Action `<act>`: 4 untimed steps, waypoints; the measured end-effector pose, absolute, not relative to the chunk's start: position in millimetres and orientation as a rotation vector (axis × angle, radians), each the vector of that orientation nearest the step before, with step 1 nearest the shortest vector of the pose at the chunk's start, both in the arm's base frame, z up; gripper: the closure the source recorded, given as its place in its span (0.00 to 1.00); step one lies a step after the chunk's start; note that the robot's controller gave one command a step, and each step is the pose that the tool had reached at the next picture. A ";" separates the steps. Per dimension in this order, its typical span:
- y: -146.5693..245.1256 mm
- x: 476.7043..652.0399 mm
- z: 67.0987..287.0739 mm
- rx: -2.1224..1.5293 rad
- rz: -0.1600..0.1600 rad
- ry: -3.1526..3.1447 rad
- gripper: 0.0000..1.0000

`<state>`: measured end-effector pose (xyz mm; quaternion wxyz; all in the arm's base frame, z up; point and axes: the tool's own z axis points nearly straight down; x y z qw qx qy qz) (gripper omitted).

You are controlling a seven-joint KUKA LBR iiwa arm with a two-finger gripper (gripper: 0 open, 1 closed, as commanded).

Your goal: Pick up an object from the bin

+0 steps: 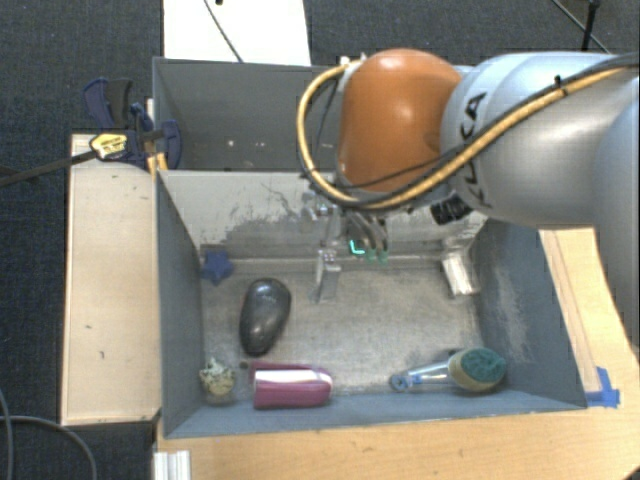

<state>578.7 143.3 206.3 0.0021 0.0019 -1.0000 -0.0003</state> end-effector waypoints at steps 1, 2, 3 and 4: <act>191.9 551.0 88.7 0.607 -0.002 -3.090 0.00; 201.0 524.0 71.9 1.243 -0.002 -2.893 0.00; 201.3 524.6 73.0 1.234 -0.003 -2.900 1.00; 200.9 513.8 189.0 1.234 0.000 -2.899 1.00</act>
Offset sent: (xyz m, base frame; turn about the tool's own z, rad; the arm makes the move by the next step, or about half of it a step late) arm -0.0296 0.0477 -0.1188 -0.3834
